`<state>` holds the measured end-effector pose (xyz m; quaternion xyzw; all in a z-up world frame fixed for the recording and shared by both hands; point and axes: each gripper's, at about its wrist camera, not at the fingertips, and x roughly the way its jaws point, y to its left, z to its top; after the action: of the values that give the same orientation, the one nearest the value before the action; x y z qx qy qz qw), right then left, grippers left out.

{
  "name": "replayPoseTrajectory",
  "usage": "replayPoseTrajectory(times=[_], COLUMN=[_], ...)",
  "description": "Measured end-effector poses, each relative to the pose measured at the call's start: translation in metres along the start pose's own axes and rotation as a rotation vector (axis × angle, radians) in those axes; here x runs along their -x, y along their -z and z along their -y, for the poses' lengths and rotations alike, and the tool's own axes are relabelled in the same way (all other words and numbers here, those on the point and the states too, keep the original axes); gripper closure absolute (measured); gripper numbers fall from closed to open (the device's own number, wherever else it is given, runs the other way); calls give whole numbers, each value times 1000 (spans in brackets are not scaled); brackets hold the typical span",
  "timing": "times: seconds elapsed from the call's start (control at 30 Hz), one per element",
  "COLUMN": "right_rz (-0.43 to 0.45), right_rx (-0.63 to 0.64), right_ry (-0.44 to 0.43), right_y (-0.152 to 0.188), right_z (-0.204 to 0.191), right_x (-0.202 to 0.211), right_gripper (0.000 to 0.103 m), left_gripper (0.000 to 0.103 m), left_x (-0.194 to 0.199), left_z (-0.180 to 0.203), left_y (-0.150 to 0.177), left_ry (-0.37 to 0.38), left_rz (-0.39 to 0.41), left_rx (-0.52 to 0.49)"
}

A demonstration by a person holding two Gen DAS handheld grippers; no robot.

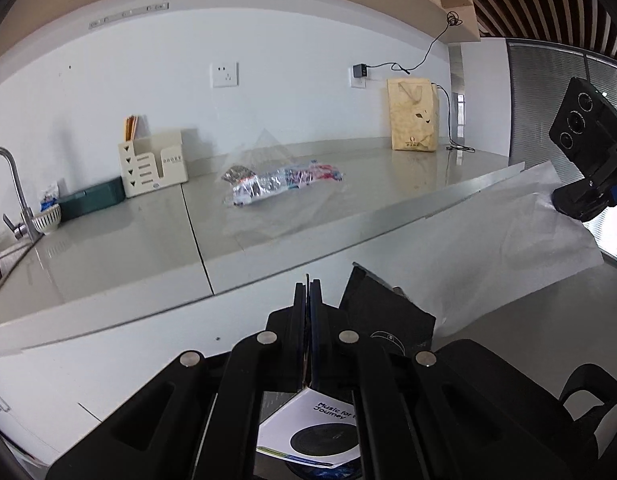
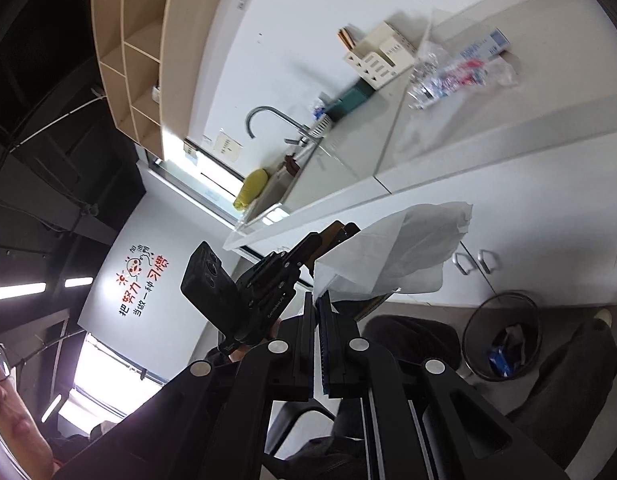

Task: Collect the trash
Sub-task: 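Lower the box and bag over the wastebasket and release them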

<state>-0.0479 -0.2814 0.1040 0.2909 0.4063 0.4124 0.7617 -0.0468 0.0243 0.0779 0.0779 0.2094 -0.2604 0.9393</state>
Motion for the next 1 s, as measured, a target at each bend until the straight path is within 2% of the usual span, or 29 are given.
replayPoseTrajectory(times=[0.2, 0.33, 0.57, 0.83, 1.0], right_rz=[-38, -71, -158, -277, -363], right_rx=[-60, -121, -230, -342, -418], right_ry=[55, 71, 129, 191, 249], right_y=[6, 12, 20, 35, 46], right_z=[49, 88, 169, 256, 310], right_x=[-32, -60, -117, -184, -217], right_gripper=[96, 96, 96, 96, 96], left_gripper=[100, 100, 100, 100, 100], left_x=[-54, -93, -172, -243, -292], left_z=[0, -2, -9, -10, -11], left_y=[42, 75, 143, 208, 248], left_ry=[23, 45, 43, 45, 47], left_rz=[-102, -169, -341, -510, -666], left_rx=[39, 100, 176, 160, 177])
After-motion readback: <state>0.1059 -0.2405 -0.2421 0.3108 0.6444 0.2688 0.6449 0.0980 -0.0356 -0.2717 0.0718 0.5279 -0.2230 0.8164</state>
